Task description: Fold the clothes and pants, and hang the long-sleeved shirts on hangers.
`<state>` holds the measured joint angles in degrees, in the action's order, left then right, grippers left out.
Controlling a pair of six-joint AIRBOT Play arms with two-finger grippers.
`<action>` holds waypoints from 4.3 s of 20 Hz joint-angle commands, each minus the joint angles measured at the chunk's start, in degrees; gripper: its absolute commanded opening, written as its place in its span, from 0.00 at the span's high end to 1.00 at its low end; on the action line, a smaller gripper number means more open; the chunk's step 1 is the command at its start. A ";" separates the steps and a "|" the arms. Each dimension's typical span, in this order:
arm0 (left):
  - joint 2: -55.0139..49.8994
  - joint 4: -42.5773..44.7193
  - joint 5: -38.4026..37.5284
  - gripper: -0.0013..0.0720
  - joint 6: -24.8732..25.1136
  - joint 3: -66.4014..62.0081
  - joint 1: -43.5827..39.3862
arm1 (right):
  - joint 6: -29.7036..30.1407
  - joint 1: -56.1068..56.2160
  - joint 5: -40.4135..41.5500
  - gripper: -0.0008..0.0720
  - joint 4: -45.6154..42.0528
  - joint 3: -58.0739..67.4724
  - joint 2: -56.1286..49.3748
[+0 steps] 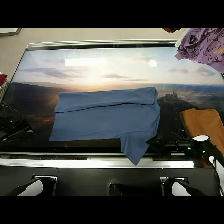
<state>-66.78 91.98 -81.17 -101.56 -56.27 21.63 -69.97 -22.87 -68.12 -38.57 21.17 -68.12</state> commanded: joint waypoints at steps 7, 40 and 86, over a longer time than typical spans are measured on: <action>0.04 -5.33 0.28 0.06 0.02 0.02 0.13 | 1.64 -0.02 5.16 0.57 2.60 -2.97 -0.04; -11.15 -44.02 12.33 0.96 34.07 20.70 11.39 | 4.48 -0.04 2.21 0.96 2.82 -2.27 0.59; -26.77 -28.00 25.16 0.96 9.38 -13.42 -10.03 | -6.99 14.60 7.61 0.96 -13.18 54.10 -28.46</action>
<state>-90.98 63.94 -56.34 -90.43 -68.45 12.16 -76.58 -8.56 -62.00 -51.68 74.56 -94.26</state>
